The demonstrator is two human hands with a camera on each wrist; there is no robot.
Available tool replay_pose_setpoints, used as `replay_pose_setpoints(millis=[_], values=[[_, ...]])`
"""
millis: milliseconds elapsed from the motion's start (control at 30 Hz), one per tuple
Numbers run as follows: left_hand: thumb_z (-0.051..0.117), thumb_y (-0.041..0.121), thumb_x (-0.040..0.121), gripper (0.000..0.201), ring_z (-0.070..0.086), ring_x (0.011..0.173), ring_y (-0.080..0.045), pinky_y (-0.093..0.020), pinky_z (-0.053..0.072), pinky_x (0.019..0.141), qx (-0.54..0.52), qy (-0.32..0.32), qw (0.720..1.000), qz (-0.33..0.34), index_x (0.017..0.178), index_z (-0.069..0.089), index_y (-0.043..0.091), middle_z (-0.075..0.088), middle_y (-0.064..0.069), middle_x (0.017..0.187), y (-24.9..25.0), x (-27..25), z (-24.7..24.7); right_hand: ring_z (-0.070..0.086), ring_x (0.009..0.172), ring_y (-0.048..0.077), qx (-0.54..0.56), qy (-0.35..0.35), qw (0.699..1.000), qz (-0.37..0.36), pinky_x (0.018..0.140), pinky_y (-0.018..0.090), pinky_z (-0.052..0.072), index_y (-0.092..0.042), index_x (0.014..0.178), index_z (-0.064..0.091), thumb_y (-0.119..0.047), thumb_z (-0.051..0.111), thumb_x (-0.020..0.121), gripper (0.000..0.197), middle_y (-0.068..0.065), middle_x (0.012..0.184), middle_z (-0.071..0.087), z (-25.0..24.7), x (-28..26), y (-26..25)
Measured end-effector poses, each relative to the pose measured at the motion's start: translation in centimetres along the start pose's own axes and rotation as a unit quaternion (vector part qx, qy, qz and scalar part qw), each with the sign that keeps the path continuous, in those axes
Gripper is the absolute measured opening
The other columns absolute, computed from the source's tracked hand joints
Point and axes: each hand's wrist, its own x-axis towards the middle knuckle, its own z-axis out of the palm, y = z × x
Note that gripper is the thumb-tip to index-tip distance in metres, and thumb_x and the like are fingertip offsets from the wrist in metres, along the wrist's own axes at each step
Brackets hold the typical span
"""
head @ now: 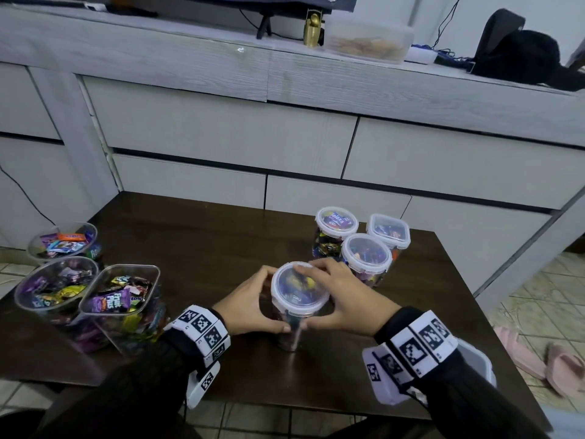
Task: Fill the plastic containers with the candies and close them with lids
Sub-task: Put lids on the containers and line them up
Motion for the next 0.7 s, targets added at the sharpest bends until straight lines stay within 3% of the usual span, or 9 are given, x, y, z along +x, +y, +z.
replay_pose_setpoints(millis=[67, 133, 200, 300, 433, 500, 600, 700], values=[[0.089, 0.042, 0.058, 0.077, 0.052, 0.114, 0.010, -0.023, 0.042, 0.103, 0.009, -0.007, 1.000, -0.005, 0.118, 0.041, 0.045, 0.057, 0.021, 0.121, 0.0, -0.1, -0.4, 0.037, 0.118, 0.009, 0.001, -0.003, 1.000, 0.009, 0.105, 0.023, 0.035, -0.037, 0.148, 0.024, -0.053, 0.070, 0.077, 0.086, -0.004, 0.131, 0.031, -0.7, -0.4, 1.0], [0.087, 0.037, 0.063, 0.075, 0.050, 0.115, 0.012, -0.019, 0.039, 0.105, 0.006, -0.014, 1.000, -0.003, 0.121, 0.040, 0.047, 0.057, 0.022, 0.123, 0.2, -0.2, -0.4, 0.044, 0.107, 0.008, -0.009, 0.024, 1.000, 0.015, 0.099, 0.024, 0.040, -0.038, 0.145, 0.030, -0.054, 0.070, 0.076, 0.082, -0.005, 0.117, 0.036, -1.0, -0.7, 1.3], [0.086, 0.040, 0.062, 0.083, 0.048, 0.117, 0.013, -0.016, 0.037, 0.104, 0.009, -0.021, 1.000, 0.002, 0.127, 0.035, 0.049, 0.056, 0.023, 0.125, 0.6, -0.2, 0.3, 0.046, 0.099, 0.009, -0.018, 0.066, 0.997, 0.025, 0.092, 0.028, 0.045, -0.036, 0.139, 0.037, -0.060, 0.071, 0.072, 0.079, -0.006, 0.109, 0.038, -0.5, -0.8, 0.9], [0.091, 0.046, 0.051, 0.103, 0.049, 0.121, 0.009, -0.018, 0.039, 0.103, -0.036, -0.010, 0.999, 0.001, 0.136, 0.033, 0.042, 0.056, 0.022, 0.128, 1.3, -0.1, 1.8, 0.047, 0.099, 0.008, -0.004, 0.116, 0.993, 0.034, 0.087, 0.026, 0.045, -0.030, 0.128, 0.042, -0.062, 0.075, 0.064, 0.079, -0.007, 0.109, 0.040, 0.7, -0.9, 0.4], [0.095, 0.016, 0.054, 0.092, 0.056, 0.120, -0.001, -0.027, 0.041, 0.108, -0.139, 0.007, 0.990, -0.001, 0.131, 0.046, 0.030, 0.064, 0.012, 0.125, 1.0, 0.4, 2.6, 0.046, 0.094, 0.003, 0.031, 0.074, 0.997, 0.004, 0.087, 0.024, 0.045, -0.028, 0.130, 0.043, -0.051, 0.080, 0.066, 0.078, -0.012, 0.105, 0.041, 0.1, -1.7, 1.1], [0.095, 0.016, 0.052, 0.091, 0.057, 0.121, -0.004, -0.028, 0.041, 0.108, -0.155, -0.019, 0.988, -0.005, 0.130, 0.048, 0.026, 0.065, 0.008, 0.124, 0.9, 0.5, 2.2, 0.048, 0.093, 0.004, 0.028, 0.050, 0.998, -0.018, 0.090, 0.028, 0.047, -0.027, 0.133, 0.046, -0.043, 0.079, 0.072, 0.071, -0.011, 0.104, 0.044, -0.7, -2.1, 1.8], [0.093, 0.030, 0.044, 0.101, 0.054, 0.124, -0.009, -0.035, 0.040, 0.111, -0.140, -0.056, 0.988, -0.013, 0.132, 0.046, 0.020, 0.060, 0.002, 0.129, 1.2, 1.0, 1.1, 0.048, 0.110, 0.007, 0.018, 0.045, 0.998, -0.028, 0.099, 0.030, 0.044, -0.032, 0.130, 0.052, -0.038, 0.076, 0.077, 0.058, -0.008, 0.118, 0.044, -1.8, -2.1, 2.4], [0.094, 0.024, 0.045, 0.105, 0.051, 0.127, -0.014, -0.041, 0.038, 0.113, -0.098, -0.082, 0.992, -0.010, 0.135, 0.042, 0.013, 0.055, -0.004, 0.134, 2.0, 1.6, 0.1, 0.035, 0.134, 0.007, 0.008, 0.042, 0.997, -0.061, 0.111, 0.031, 0.034, -0.033, 0.131, 0.052, -0.035, 0.077, 0.077, 0.059, -0.008, 0.147, 0.035, -2.5, -1.4, 2.4]])
